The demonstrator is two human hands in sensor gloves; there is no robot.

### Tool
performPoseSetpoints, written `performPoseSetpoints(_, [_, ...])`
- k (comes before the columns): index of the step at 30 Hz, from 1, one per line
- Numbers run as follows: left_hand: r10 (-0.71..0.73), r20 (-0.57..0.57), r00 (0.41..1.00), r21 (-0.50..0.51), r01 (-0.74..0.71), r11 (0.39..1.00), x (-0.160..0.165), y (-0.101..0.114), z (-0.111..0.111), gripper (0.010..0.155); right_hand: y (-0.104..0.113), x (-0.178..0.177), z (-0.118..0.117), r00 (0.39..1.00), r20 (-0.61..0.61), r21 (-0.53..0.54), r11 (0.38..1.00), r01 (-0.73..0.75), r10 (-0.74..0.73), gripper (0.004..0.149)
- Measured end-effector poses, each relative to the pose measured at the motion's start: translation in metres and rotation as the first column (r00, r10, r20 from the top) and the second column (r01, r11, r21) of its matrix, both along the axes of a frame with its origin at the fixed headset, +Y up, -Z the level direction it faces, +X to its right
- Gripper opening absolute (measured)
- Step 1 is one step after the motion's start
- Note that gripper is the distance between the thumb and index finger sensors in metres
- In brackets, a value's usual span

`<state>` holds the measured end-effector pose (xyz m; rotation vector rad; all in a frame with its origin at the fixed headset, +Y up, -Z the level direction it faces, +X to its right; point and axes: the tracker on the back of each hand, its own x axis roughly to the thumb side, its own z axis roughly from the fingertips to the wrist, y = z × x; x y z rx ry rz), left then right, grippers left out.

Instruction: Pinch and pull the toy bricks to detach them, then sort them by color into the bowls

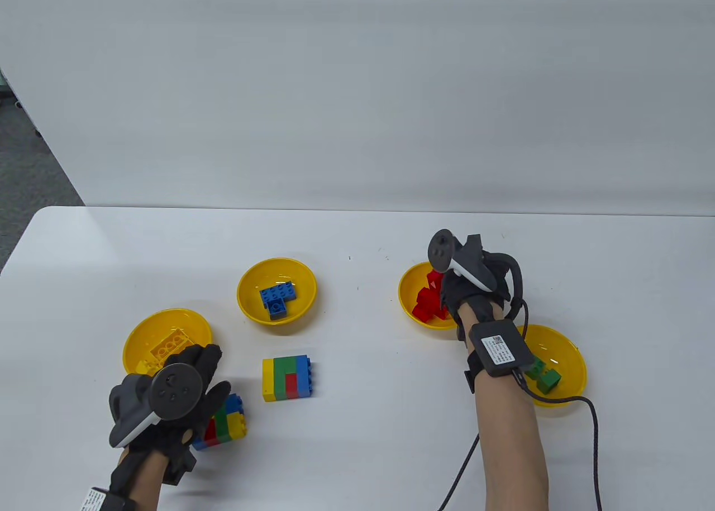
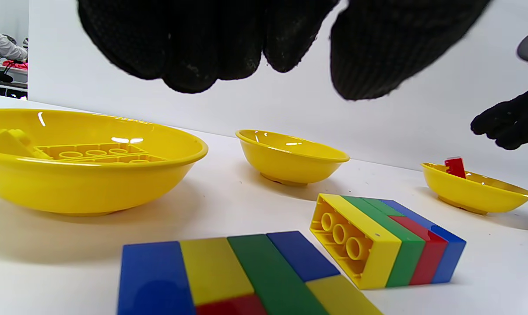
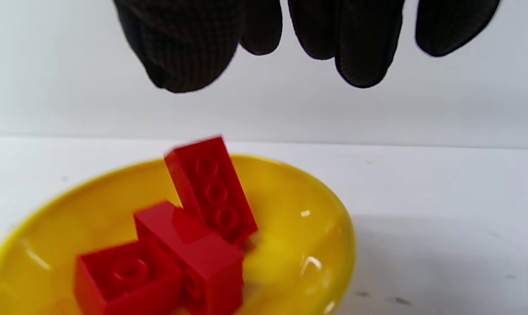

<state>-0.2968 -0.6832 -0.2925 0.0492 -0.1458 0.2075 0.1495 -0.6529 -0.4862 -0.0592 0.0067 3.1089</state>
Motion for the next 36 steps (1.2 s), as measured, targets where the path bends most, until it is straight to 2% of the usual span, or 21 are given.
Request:
performPoseSetpoints(4, [0.016, 0.005, 1.000, 0.002, -0.016, 1.000, 0.000, 0.001, 0.001, 0.069, 0.032, -0.001, 0.036, 0.991, -0.108, 0.130, 0.987, 0.092, -0.078, 0.069])
performPoseSetpoints(7, [0.016, 0.022, 1.000, 0.003, -0.016, 1.000, 0.004, 0.002, 0.001, 0.069, 0.048, -0.005, 0.073, 0.968, -0.208, 0.201, 0.963, 0.182, -0.140, 0.068])
performPoseSetpoints(9, [0.013, 0.035, 0.999, 0.003, -0.013, 1.000, 0.008, 0.002, 0.002, 0.070, 0.053, -0.009, 0.107, 0.942, -0.290, 0.249, 0.937, 0.245, -0.170, 0.067])
performPoseSetpoints(14, [0.002, 0.058, 0.998, -0.006, -0.002, 1.000, 0.014, 0.001, 0.003, 0.070, 0.045, -0.014, 0.169, 0.881, -0.418, 0.293, 0.885, 0.362, -0.222, 0.066])
performPoseSetpoints(18, [0.000, 0.069, 0.998, -0.024, 0.002, 1.000, 0.017, -0.001, 0.003, 0.072, 0.029, -0.011, 0.201, 0.854, -0.461, 0.313, 0.856, 0.411, -0.242, 0.065])
performPoseSetpoints(20, [-0.006, 0.075, 0.997, -0.061, 0.011, 0.998, 0.019, -0.002, 0.002, 0.074, 0.020, -0.008, 0.212, 0.858, -0.457, 0.325, 0.854, 0.406, -0.234, 0.065])
performPoseSetpoints(23, [-0.050, 0.109, 0.993, -0.198, 0.071, 0.978, 0.024, -0.006, 0.002, 0.085, 0.009, -0.003, 0.220, 0.867, -0.446, 0.319, 0.866, 0.385, -0.221, 0.064])
performPoseSetpoints(27, [-0.197, 0.178, 0.964, -0.305, 0.244, 0.921, 0.039, -0.019, 0.000, 0.094, -0.001, 0.004, 0.223, 0.868, -0.431, 0.307, 0.864, 0.398, -0.247, 0.063])
performPoseSetpoints(29, [-0.225, 0.201, 0.954, -0.358, 0.285, 0.889, 0.044, -0.027, -0.002, 0.098, -0.001, 0.005, 0.223, 0.870, -0.431, 0.313, 0.864, 0.395, -0.242, 0.062])
performPoseSetpoints(36, [-0.336, 0.216, 0.917, -0.372, 0.396, 0.840, 0.056, -0.045, -0.006, 0.105, -0.001, 0.002, 0.227, 0.868, -0.445, 0.323, 0.865, 0.384, -0.219, 0.062])
